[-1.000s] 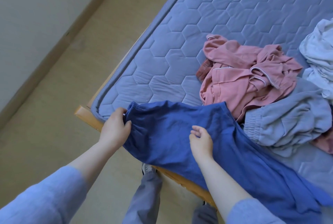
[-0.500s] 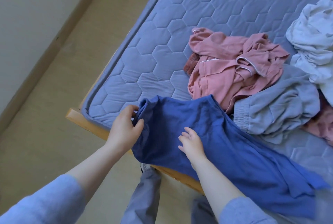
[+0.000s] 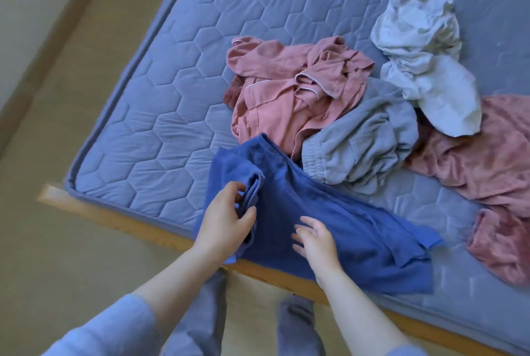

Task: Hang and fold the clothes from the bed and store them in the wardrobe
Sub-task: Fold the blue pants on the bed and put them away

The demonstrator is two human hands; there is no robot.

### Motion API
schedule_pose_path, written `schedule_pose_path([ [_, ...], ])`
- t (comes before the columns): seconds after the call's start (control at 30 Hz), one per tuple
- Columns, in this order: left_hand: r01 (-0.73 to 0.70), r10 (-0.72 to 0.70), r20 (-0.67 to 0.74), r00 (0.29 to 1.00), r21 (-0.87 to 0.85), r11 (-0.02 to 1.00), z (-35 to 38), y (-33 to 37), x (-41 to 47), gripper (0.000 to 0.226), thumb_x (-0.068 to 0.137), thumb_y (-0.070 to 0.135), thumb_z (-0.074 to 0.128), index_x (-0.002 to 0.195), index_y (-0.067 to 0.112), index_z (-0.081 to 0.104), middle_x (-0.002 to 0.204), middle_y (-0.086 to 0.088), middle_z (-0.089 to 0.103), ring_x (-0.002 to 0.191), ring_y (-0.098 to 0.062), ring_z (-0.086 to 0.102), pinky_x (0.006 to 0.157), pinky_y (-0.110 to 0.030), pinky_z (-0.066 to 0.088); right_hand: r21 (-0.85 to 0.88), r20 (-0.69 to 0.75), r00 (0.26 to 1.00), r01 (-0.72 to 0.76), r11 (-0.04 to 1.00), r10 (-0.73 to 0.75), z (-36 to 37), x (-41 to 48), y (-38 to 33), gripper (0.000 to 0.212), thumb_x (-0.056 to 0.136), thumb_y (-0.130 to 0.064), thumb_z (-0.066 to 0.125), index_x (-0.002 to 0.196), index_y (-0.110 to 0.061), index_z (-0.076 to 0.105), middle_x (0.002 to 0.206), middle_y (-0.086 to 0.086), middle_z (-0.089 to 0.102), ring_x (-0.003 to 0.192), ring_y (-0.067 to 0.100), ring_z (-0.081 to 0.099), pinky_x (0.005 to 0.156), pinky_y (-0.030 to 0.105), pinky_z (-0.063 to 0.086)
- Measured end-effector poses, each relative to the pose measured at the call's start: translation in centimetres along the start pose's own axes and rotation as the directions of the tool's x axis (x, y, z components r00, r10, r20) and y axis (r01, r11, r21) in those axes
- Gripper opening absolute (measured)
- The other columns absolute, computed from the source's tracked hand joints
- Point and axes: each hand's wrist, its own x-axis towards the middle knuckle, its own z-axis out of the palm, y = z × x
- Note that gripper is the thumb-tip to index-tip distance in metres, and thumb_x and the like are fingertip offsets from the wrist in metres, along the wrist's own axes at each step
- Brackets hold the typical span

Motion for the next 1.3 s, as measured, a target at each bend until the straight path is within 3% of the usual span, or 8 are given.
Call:
schedule_pose_path([
  [0.13, -0.011, 0.010, 0.055, 0.998, 0.008, 1.000, 4.0, 1.1, -0.9, 0.029, 0.085, 0.025, 0.064, 0.108, 0.033, 0.048, 0.089, 0.016, 0.057, 0.071, 0.006, 0.058, 0.060, -0.010, 0.038, 0.051, -0.039, 0.999, -0.017, 0.999, 0.019, -3.4, 0.2, 1.4, 0.021, 0.100, -0.010, 0.049, 0.116, -0.021, 0.054, 0.108, 0.000, 0.061, 0.098, 0.014, 0.063, 0.080, 0.029, 0.054],
  [0.57, 0.004, -0.030, 0.288, 0.957, 0.092, 0.996, 12.1, 0.4, -0.2, 0.030, 0.092, 0.028, 0.058, 0.120, 0.020, 0.054, 0.114, 0.008, 0.061, 0.091, -0.009, 0.064, 0.079, -0.027, 0.051, 0.174, -0.109, 0.991, -0.054, 0.983, 0.074, -9.0, 2.4, 5.4, 0.020, 0.099, -0.008, 0.050, 0.118, -0.015, 0.053, 0.107, 0.007, 0.062, 0.098, 0.023, 0.063, 0.084, 0.033, 0.052],
  [0.8, -0.064, 0.016, 0.276, 0.961, 0.165, 0.984, 12.6, 0.9, -0.6, 0.012, 0.089, 0.017, 0.055, 0.097, 0.023, 0.061, 0.085, 0.013, 0.064, 0.073, 0.001, 0.060, 0.064, -0.013, 0.044, 0.183, -0.146, 0.988, -0.033, 0.983, 0.060, -10.7, 2.3, 6.4, 0.018, 0.098, -0.009, 0.051, 0.113, -0.018, 0.057, 0.106, 0.004, 0.065, 0.097, 0.021, 0.066, 0.081, 0.030, 0.054],
  [0.93, -0.085, 0.037, 0.282, 0.959, 0.162, 0.983, 12.7, 1.6, -0.7, 0.015, 0.088, 0.012, 0.055, 0.091, 0.025, 0.062, 0.084, 0.013, 0.066, 0.074, 0.000, 0.061, 0.065, -0.014, 0.044, 0.074, -0.194, 0.981, 0.038, 0.997, -0.023, -12.7, 1.8, 6.4, 0.019, 0.098, -0.010, 0.051, 0.112, -0.018, 0.061, 0.100, -0.003, 0.067, 0.093, 0.013, 0.067, 0.081, 0.030, 0.055],
  [1.07, -0.145, 0.096, 0.323, 0.942, 0.131, 0.981, 13.6, 2.9, -0.8, 0.017, 0.089, 0.012, 0.056, 0.091, 0.027, 0.063, 0.084, 0.015, 0.066, 0.078, 0.001, 0.062, 0.067, -0.014, 0.045, -0.078, -0.328, 0.939, 0.082, 0.994, -0.103, -16.2, 1.9, 5.9, 0.017, 0.094, -0.011, 0.055, 0.106, -0.018, 0.066, 0.098, 0.000, 0.070, 0.094, 0.018, 0.067, 0.089, 0.038, 0.054],
  [1.2, -0.216, 0.157, 0.369, 0.916, 0.125, 0.969, 15.4, 4.7, -0.4, 0.015, 0.090, 0.013, 0.057, 0.092, 0.026, 0.064, 0.085, 0.013, 0.066, 0.078, 0.003, 0.061, 0.067, -0.011, 0.047, -0.206, -0.478, 0.863, 0.075, 0.976, -0.167, -20.5, 2.5, 5.4, 0.021, 0.092, -0.010, 0.057, 0.109, -0.013, 0.068, 0.102, 0.004, 0.071, 0.091, 0.016, 0.063, 0.081, 0.026, 0.045],
  [1.3, -0.272, 0.188, 0.404, 0.895, 0.162, 0.949, 17.2, 5.7, 0.4, 0.013, 0.090, 0.012, 0.057, 0.095, 0.023, 0.064, 0.088, 0.012, 0.065, 0.080, -0.002, 0.061, 0.069, -0.012, 0.045, -0.295, -0.540, 0.824, 0.005, 0.956, -0.171, -23.3, 3.4, 5.7, 0.023, 0.090, -0.009, 0.058, 0.111, -0.010, 0.068, 0.104, 0.007, 0.070, 0.094, 0.023, 0.063, 0.081, 0.028, 0.045],
])
